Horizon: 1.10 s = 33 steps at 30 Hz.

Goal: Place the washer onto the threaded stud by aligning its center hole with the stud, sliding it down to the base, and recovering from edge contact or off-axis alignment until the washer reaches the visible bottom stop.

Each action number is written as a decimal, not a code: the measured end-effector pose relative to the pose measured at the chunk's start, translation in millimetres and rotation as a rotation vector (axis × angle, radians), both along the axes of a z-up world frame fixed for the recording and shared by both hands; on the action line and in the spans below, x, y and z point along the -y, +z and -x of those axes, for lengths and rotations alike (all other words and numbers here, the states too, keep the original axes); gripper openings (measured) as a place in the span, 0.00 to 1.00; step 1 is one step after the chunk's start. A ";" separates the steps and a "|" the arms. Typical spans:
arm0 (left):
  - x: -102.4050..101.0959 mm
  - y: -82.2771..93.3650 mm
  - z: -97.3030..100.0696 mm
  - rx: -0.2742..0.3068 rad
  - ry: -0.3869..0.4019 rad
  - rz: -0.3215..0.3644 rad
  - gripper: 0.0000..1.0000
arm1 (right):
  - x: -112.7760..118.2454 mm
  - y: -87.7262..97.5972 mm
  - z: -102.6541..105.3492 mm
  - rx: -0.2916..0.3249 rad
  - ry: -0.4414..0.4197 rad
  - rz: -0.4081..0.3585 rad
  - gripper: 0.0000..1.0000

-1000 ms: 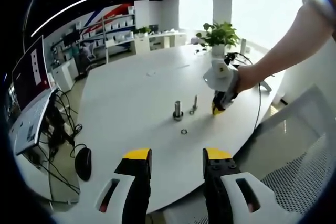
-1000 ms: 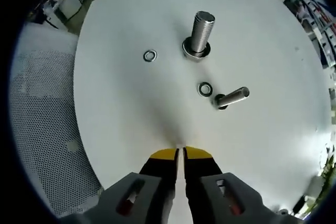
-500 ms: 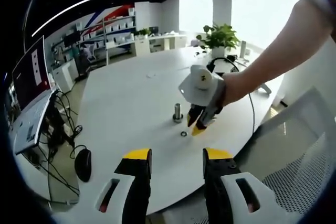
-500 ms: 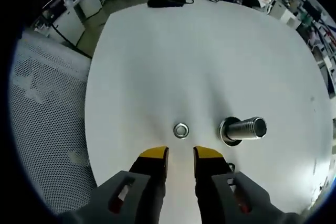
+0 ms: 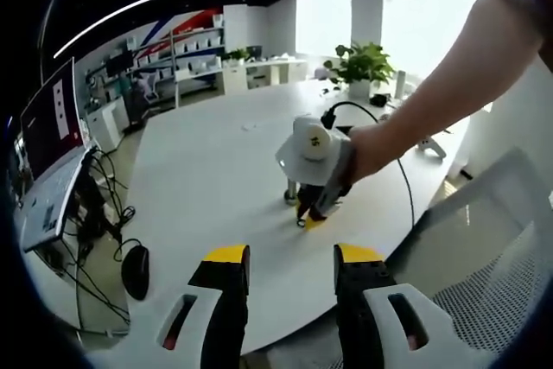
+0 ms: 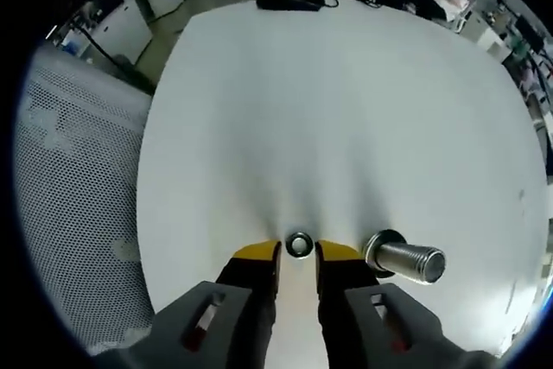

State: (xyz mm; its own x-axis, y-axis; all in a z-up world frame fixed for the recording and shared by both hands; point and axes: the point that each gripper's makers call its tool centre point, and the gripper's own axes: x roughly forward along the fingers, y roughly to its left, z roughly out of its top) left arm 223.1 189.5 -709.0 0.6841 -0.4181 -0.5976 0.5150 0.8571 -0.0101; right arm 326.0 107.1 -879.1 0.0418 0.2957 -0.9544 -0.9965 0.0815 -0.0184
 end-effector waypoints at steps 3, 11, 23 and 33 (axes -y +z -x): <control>0.7 -0.2 0.2 -0.002 -0.003 0.000 0.37 | -0.9 -0.7 -2.1 -0.006 0.011 0.031 0.15; 1.2 -1.2 -0.1 -0.004 -0.008 -0.002 0.37 | -0.7 -3.1 -2.7 0.006 0.116 0.208 0.14; 0.0 -2.6 0.3 -0.009 -0.005 -0.009 0.37 | 8.8 -0.8 -2.6 0.009 -0.020 0.075 0.13; -0.5 -1.9 0.4 -0.008 -0.003 -0.012 0.37 | 40.8 20.1 -1.6 0.012 -0.157 -0.042 0.13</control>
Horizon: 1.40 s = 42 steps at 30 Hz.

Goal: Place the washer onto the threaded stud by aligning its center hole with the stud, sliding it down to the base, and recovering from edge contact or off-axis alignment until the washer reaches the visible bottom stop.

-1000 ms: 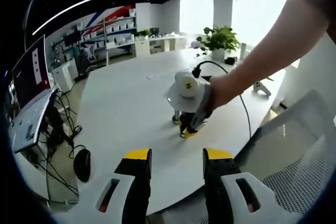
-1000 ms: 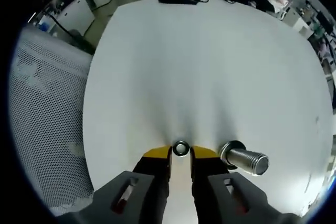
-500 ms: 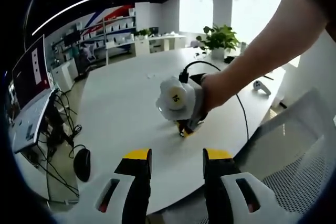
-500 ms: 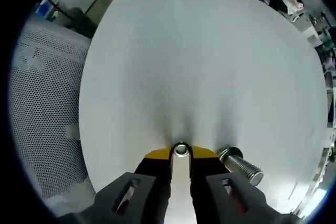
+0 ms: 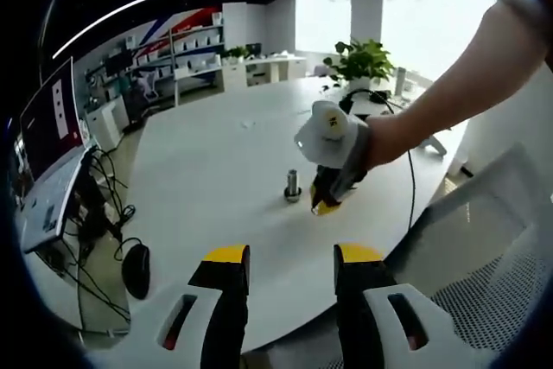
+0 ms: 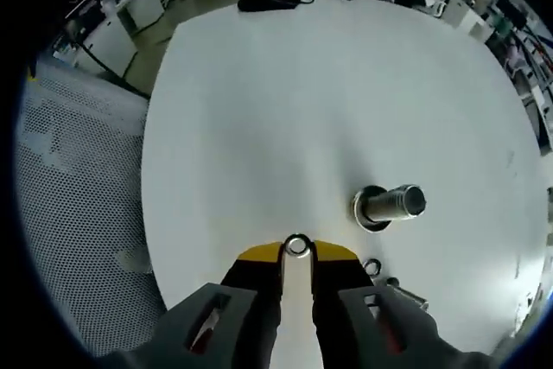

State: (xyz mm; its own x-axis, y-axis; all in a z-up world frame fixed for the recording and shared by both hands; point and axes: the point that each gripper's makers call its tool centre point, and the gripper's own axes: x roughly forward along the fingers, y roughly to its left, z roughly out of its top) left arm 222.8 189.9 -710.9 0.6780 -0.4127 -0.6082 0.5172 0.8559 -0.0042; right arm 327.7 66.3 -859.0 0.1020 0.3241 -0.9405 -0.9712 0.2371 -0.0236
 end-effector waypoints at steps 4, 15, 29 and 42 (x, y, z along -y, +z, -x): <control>-0.8 -0.6 0.1 -0.003 0.002 -0.001 0.37 | 15.4 11.7 -4.5 0.010 -0.052 -0.031 0.13; -3.8 -1.7 0.0 -0.011 0.020 0.000 0.37 | 33.9 48.2 -22.7 0.075 -0.099 -0.106 0.13; -2.1 -1.4 1.7 -0.001 0.005 -0.022 0.38 | 51.1 66.8 -48.4 0.136 -0.118 -0.088 0.13; -1.1 -0.7 2.1 0.009 -0.003 -0.036 0.38 | 49.6 46.6 -64.8 0.125 -0.102 -0.011 0.13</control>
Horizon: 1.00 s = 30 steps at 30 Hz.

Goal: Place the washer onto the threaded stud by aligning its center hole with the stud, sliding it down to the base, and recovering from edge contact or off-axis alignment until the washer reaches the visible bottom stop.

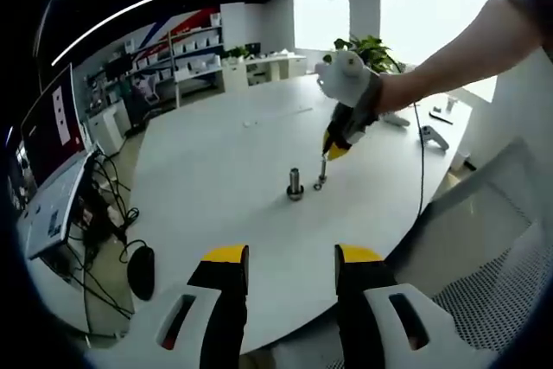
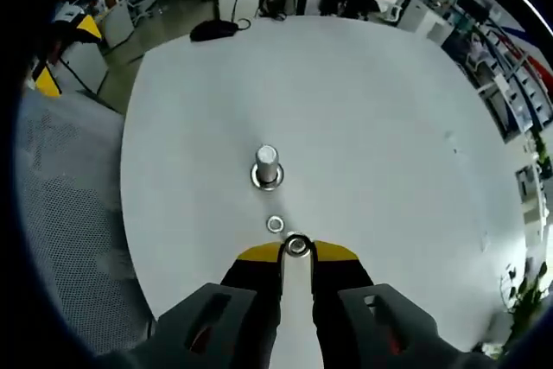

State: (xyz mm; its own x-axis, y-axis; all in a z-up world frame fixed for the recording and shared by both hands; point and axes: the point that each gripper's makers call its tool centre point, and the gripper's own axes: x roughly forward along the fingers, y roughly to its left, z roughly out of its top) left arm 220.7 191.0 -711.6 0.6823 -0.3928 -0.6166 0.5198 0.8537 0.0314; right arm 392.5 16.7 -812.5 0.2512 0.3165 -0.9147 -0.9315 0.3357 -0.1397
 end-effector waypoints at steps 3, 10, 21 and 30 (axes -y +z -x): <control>-0.6 0.7 -1.5 0.001 0.004 0.005 0.38 | -0.8 0.1 -2.6 -0.005 -0.013 0.006 0.13; -1.0 1.0 -2.8 0.001 0.008 0.014 0.38 | -1.1 -2.3 -1.4 -0.023 -0.010 0.014 0.13; -0.4 0.3 -3.0 -0.006 0.008 0.022 0.38 | -0.6 -3.5 -0.2 -0.033 0.005 0.019 0.14; -0.5 0.0 -2.8 -0.009 0.010 0.024 0.38 | 4.7 -14.6 2.6 -0.056 -0.006 0.034 0.14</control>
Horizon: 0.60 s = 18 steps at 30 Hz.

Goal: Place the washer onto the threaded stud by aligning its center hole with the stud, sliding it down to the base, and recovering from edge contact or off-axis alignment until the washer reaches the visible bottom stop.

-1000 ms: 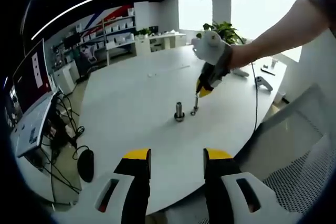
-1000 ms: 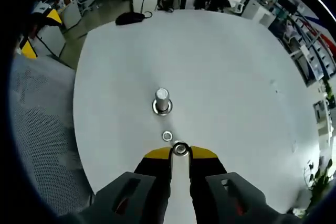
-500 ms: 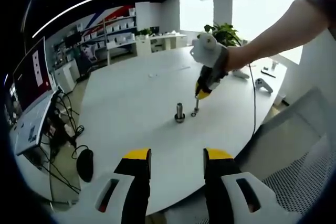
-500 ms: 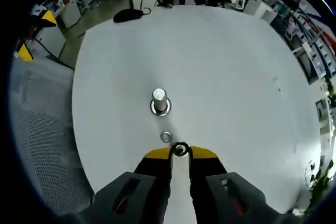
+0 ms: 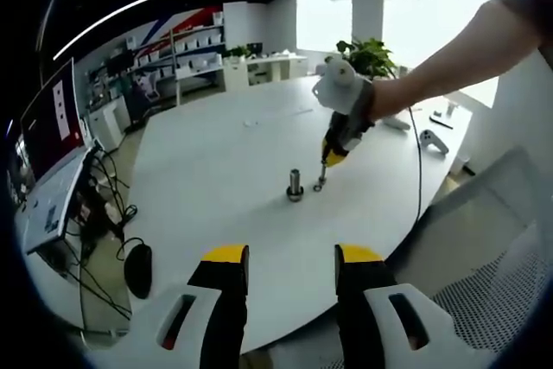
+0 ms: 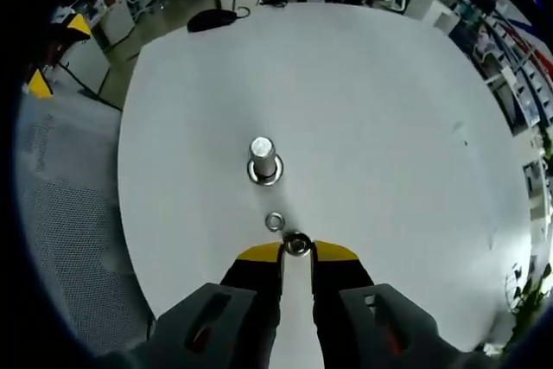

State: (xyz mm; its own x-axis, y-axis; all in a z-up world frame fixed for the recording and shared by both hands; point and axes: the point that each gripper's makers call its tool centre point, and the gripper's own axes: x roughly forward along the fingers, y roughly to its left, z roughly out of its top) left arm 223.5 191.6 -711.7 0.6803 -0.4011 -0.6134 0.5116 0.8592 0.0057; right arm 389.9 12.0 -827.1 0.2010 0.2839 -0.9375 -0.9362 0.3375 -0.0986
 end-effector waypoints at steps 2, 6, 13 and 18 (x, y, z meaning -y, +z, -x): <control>0.1 -0.3 0.0 -0.001 0.000 0.001 0.38 | -0.2 -2.3 0.9 -0.007 -0.008 -0.002 0.14; 0.6 -0.7 0.4 -0.004 -0.003 0.000 0.38 | -2.0 -5.9 0.5 -0.014 -0.005 0.005 0.14; -0.8 -2.1 1.1 -0.010 0.002 -0.002 0.37 | -0.3 -24.6 -2.2 -0.037 -0.037 0.019 0.14; -0.8 -1.4 1.2 -0.007 0.003 0.001 0.37 | 2.2 -38.4 -0.3 -0.047 -0.050 0.042 0.14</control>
